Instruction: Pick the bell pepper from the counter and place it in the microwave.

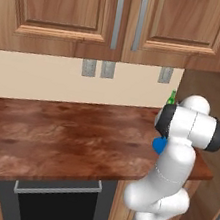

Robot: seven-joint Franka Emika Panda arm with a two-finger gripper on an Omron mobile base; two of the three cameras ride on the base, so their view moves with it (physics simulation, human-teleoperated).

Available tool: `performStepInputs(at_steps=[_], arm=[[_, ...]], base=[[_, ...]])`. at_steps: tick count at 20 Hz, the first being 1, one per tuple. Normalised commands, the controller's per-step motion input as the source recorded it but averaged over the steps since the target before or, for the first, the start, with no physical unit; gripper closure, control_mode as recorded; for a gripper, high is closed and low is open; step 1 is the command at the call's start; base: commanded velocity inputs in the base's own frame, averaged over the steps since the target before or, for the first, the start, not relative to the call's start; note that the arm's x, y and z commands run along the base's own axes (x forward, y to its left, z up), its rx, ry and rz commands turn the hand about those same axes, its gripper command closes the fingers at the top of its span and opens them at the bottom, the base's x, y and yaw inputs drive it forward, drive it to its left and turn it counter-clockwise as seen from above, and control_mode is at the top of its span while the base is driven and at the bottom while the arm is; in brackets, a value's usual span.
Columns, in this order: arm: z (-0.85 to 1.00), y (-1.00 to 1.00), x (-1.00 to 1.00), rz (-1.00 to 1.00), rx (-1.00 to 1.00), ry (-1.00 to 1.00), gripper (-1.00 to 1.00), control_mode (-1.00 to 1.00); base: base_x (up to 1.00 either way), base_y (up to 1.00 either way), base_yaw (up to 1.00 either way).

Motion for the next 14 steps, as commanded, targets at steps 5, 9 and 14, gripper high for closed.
performStepInputs(at_steps=[5, 9, 14], arm=[[0.10, -0.03, -0.80, 0.00, 0.04, -0.02, 1.00, -1.00], [0.69, 0.06, -1.00, 0.01, 0.11, -0.17, 1.00, -1.00], [0.98, 0.46, -1.00, 0.06, 0.04, -0.11, 1.00, -1.00]], base=[[0.00, 0.00, 0.00], [0.00, 0.00, 0.00], [0.00, 0.00, 0.00]])
